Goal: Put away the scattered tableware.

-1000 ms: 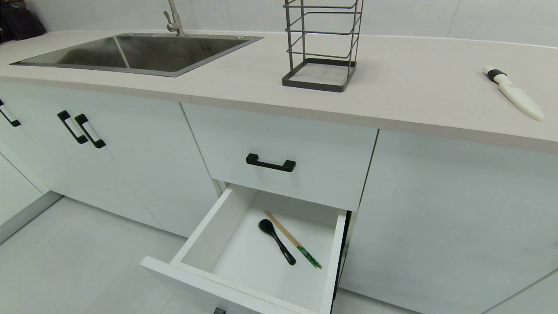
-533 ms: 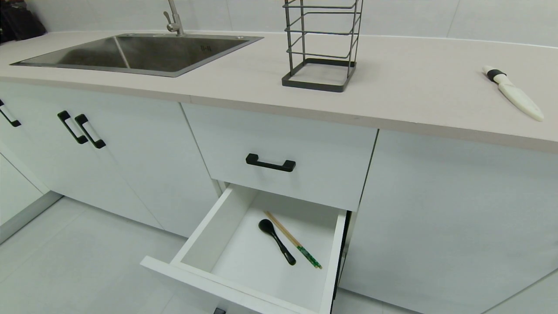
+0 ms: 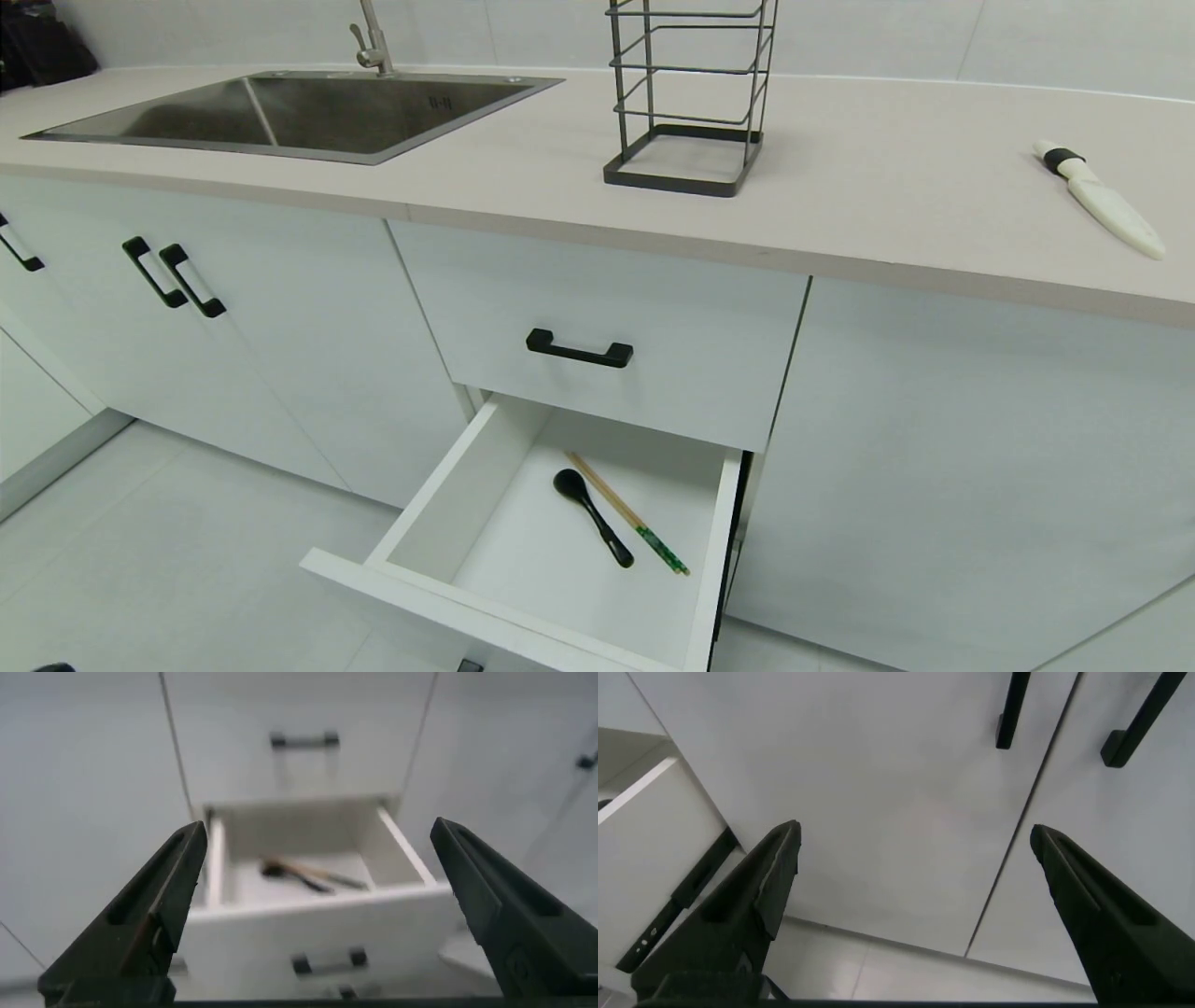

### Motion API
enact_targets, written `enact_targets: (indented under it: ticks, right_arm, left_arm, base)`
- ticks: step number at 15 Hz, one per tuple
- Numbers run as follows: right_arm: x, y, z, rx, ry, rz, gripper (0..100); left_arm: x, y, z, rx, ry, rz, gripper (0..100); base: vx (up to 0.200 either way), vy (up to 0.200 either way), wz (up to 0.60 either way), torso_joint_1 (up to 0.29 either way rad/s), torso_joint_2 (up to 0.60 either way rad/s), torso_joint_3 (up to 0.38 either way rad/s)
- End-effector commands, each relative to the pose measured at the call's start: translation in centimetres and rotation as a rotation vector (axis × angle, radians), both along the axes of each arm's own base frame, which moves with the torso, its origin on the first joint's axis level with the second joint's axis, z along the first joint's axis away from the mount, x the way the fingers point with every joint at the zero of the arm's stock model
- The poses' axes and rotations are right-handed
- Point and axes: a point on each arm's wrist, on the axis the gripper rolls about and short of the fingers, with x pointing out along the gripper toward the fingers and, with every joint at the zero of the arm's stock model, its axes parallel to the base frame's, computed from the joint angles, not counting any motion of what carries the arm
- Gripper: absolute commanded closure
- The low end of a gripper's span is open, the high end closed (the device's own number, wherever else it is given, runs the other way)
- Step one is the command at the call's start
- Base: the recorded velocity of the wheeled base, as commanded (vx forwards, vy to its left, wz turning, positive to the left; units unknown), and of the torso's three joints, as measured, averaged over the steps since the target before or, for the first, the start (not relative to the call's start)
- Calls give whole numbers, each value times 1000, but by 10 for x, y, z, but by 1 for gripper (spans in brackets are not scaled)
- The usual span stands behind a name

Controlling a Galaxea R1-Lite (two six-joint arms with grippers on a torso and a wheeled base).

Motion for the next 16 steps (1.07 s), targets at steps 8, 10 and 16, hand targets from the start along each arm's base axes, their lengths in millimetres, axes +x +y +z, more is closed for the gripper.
enact_targets:
  ticks: [8,10,16]
  right_arm:
    - [0,0,0,0,7,9,0]
    - [0,0,0,0,7,9,0]
    - [0,0,0,0,7,7,0]
  left_arm:
    - [61,-6,-23,34,538,-95,0]
    - [61,-8,-36,61,608,-134,0]
    - [102,-14,-45,265,726,-138,0]
  base:
    - [0,0,0,0,0,0]
    - [0,0,0,0,0,0]
    - [0,0,0,0,0,0]
